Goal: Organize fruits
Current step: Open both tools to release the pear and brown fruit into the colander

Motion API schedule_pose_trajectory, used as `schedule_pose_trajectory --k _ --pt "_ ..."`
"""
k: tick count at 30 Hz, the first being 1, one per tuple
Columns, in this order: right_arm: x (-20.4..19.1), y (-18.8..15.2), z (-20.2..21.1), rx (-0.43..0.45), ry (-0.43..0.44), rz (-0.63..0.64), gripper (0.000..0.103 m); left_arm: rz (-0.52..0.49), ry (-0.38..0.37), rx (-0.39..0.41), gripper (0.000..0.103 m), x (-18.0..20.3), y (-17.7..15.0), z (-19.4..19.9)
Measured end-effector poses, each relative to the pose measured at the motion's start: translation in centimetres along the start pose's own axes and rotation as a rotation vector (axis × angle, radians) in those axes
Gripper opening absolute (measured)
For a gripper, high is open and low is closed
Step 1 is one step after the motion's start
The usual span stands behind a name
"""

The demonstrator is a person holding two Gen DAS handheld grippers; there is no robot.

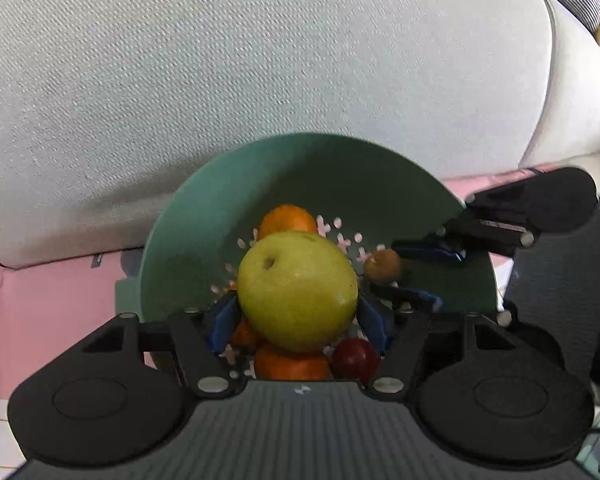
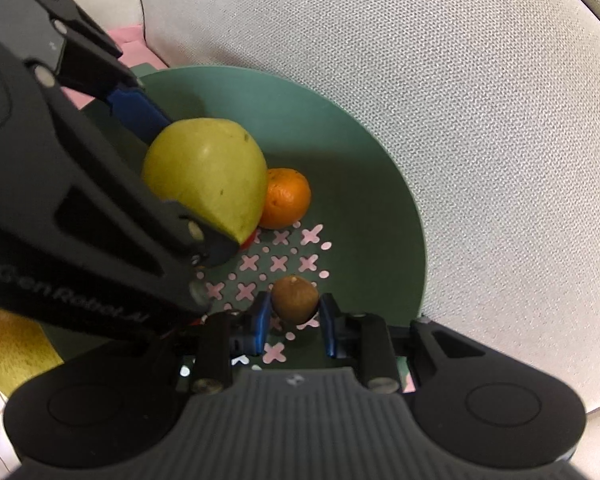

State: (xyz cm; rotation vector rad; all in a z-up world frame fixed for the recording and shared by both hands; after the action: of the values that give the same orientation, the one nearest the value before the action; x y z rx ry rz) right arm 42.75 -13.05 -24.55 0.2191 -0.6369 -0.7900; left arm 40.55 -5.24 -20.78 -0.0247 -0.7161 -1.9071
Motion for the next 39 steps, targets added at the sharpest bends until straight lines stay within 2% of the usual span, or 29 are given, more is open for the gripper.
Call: schedule_pose_trajectory --k 8,17,25,39 --pt "0.1 -0.1 0.0 -0.002 -0.002 0.001 0.023 0.025 -0.015 0.006 0.070 -0.3 -0.4 0.0" --pt "0.0 0.3 -0.6 0.002 -0.019 0.022 0.023 0.004 -0.010 0.071 0.073 0.1 -0.4 2.4" --pt "0.1 0.1 -0.8 -0.007 -0.040 0.048 0.023 0.054 0.012 0.134 0.075 -0.5 -0.6 4.9" --pt "0.5 -0.2 -0.4 -0.016 -0.107 0.109 0.024 0.061 0.077 0.111 0.075 -1.4 -2.1 6.5"
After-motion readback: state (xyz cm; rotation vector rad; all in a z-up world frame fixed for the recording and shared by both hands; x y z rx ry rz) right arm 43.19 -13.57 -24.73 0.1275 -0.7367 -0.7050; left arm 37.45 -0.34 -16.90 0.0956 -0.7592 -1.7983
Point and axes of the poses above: each gripper's, at about its wrist camera, not at the fingertips, and z roughly against the way its jaws point, x to its right, y to its top, the point moved 10 cm from there along -z, roughly the way its jaws point, and after that the axes turned 14 degrees about -y, right-handed, at the moved point
